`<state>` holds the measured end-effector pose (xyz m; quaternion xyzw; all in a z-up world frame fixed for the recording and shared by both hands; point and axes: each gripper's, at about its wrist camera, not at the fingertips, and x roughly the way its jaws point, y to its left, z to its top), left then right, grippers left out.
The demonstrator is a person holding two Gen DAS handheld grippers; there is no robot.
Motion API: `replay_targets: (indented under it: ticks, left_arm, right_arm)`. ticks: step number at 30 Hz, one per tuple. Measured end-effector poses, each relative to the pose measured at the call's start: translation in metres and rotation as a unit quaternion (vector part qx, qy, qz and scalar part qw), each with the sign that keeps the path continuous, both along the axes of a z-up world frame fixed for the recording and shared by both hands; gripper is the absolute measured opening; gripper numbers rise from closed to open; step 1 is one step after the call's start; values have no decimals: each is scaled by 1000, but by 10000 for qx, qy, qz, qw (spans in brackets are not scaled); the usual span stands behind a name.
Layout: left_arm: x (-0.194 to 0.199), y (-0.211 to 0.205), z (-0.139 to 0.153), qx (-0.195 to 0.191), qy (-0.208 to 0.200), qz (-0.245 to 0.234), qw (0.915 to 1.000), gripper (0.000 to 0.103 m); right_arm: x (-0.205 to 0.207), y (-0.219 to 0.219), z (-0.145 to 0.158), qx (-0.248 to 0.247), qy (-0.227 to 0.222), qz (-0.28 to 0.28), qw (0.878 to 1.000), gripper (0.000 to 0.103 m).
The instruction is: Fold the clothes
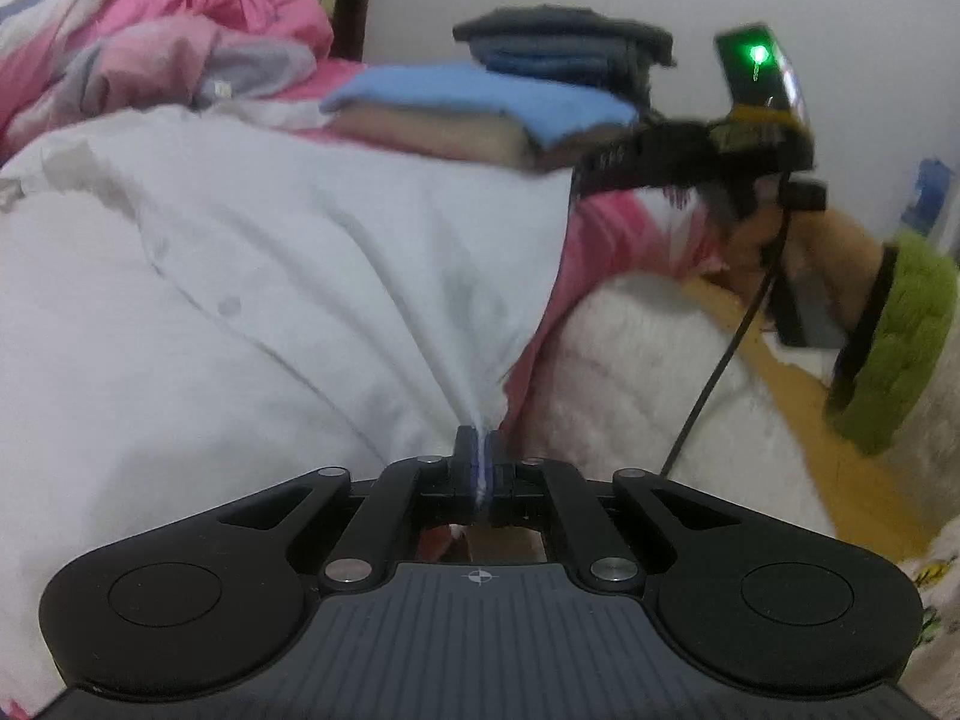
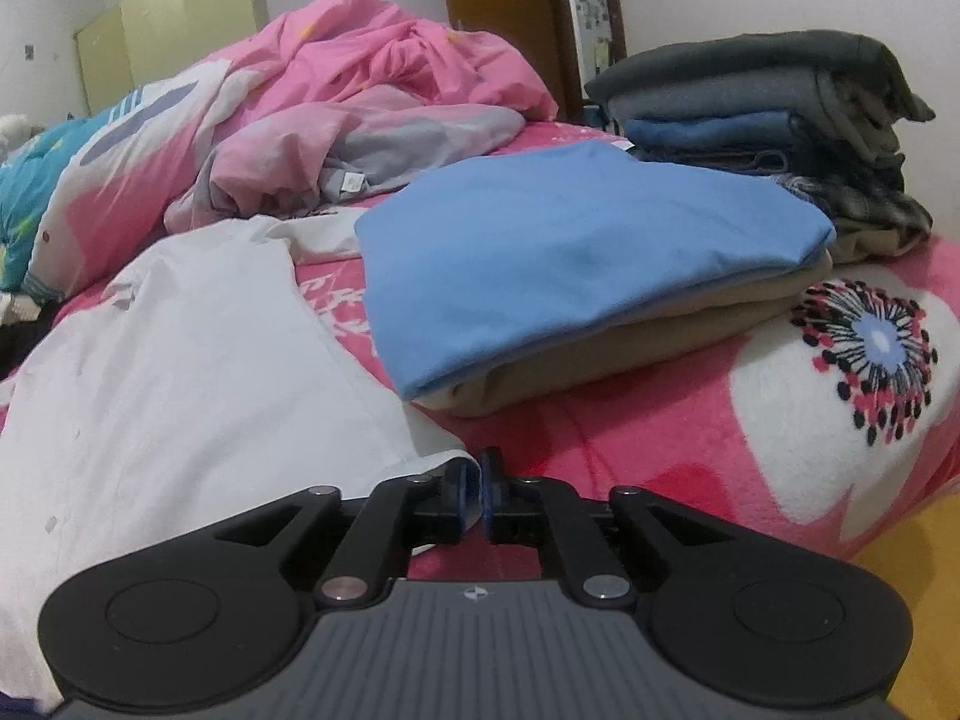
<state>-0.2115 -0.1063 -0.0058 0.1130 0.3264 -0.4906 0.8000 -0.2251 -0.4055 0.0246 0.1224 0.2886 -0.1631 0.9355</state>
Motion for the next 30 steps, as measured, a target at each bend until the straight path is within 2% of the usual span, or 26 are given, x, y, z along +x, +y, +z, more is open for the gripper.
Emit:
replay_targets:
  ticks: [2, 4, 9, 11, 13, 15, 16, 19, 23, 25, 27, 28, 30]
  left_arm:
    - [0, 7, 3, -95, 103, 5, 9999, 23]
    - [2, 17, 11, -248, 165, 59, 9995, 31]
    - [21, 52, 37, -855, 549, 269, 9945, 35]
    - [37, 66, 49, -1048, 533, 492, 9918, 36]
    - [58, 80, 61, -1170, 435, 743, 9894, 37]
    - [81, 92, 71, -1226, 306, 1013, 9868, 38]
    - [95, 94, 75, -1185, 218, 1172, 9858, 39]
    - [137, 97, 81, -1021, -61, 1646, 9810, 39]
    - [198, 92, 75, -728, -504, 2251, 9703, 39]
    - [228, 93, 65, -674, -561, 2548, 9630, 39]
    - [255, 97, 53, -700, -536, 2769, 9568, 39]
    - [265, 98, 48, -692, -545, 2843, 9547, 39]
    - [281, 100, 36, -705, -537, 2942, 9516, 39]
  right_arm:
    - [-5, 3, 3, -315, 89, -47, 9995, 58]
    - [-12, 3, 3, -580, 179, -74, 9981, 70]
    - [-30, -4, 1, -626, 652, -239, 9956, 75]
    - [-39, -4, 9, -595, 688, -315, 9954, 74]
    - [-45, 1, 30, -521, 465, -252, 9972, 70]
    - [-41, 10, 57, -354, 52, -7, 9994, 66]
    - [-34, 18, 72, -265, -191, 212, 9992, 60]
    - [6, 52, 115, -155, -786, 1008, 9917, 51]
    - [101, 106, 149, 330, -997, 2285, 9679, 44]
    - [164, 139, 151, 466, -848, 2797, 9552, 44]
    - [228, 170, 142, 312, -558, 3068, 9496, 44]
    - [258, 182, 135, 185, -424, 3170, 9473, 44]
    - [314, 208, 115, -402, -205, 3288, 9433, 45]
